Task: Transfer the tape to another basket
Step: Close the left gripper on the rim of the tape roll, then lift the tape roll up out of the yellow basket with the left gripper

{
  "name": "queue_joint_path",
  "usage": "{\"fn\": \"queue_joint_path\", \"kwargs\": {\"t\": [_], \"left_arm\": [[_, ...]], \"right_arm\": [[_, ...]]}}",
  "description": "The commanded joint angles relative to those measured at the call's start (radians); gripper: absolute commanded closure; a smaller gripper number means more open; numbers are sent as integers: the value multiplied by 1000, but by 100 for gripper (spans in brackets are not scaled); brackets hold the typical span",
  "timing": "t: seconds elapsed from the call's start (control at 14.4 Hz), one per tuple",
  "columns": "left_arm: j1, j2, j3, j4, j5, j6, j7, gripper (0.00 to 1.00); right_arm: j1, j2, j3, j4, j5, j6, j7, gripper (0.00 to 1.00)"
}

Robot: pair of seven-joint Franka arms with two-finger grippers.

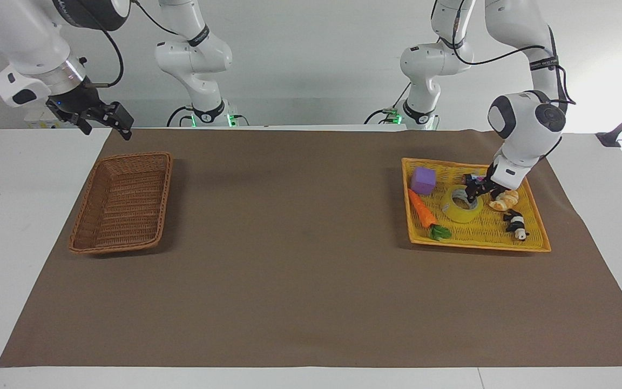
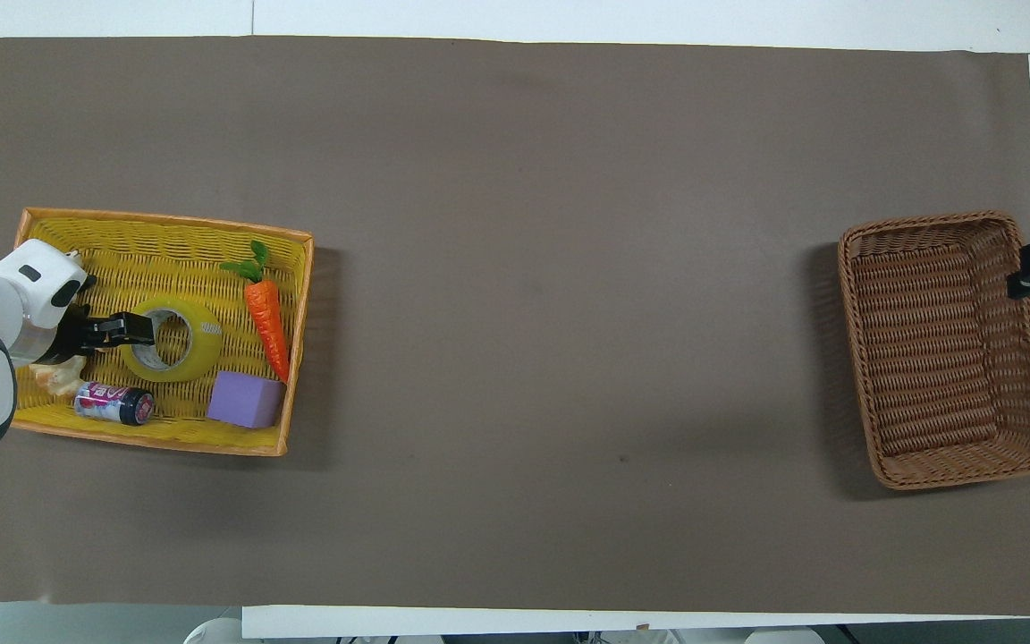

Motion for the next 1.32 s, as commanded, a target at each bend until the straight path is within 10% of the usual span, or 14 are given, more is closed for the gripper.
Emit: {"fn": "queue_joint_path", "kwargs": {"t": [0.0, 0.9, 0.97, 1.11, 1.25], "left_arm": [[-4, -19, -2, -44, -7, 34, 3, 45], [-33, 51, -4, -70, -7, 91, -3, 44], [-33, 51, -5, -70, -7, 91, -3, 48], [-32, 50, -4, -64, -7, 74, 2, 100], [-30, 57, -4, -35, -7, 68, 3, 100]], "right_arm": [[-2, -28, 2, -31, 0, 8, -20, 1], [-2, -28, 2, -31, 0, 8, -20, 1], [-2, -28, 2, -31, 0, 8, -20, 1], [-2, -28, 2, -31, 0, 8, -20, 1], [-2, -28, 2, -31, 0, 8, -20, 1]]}}
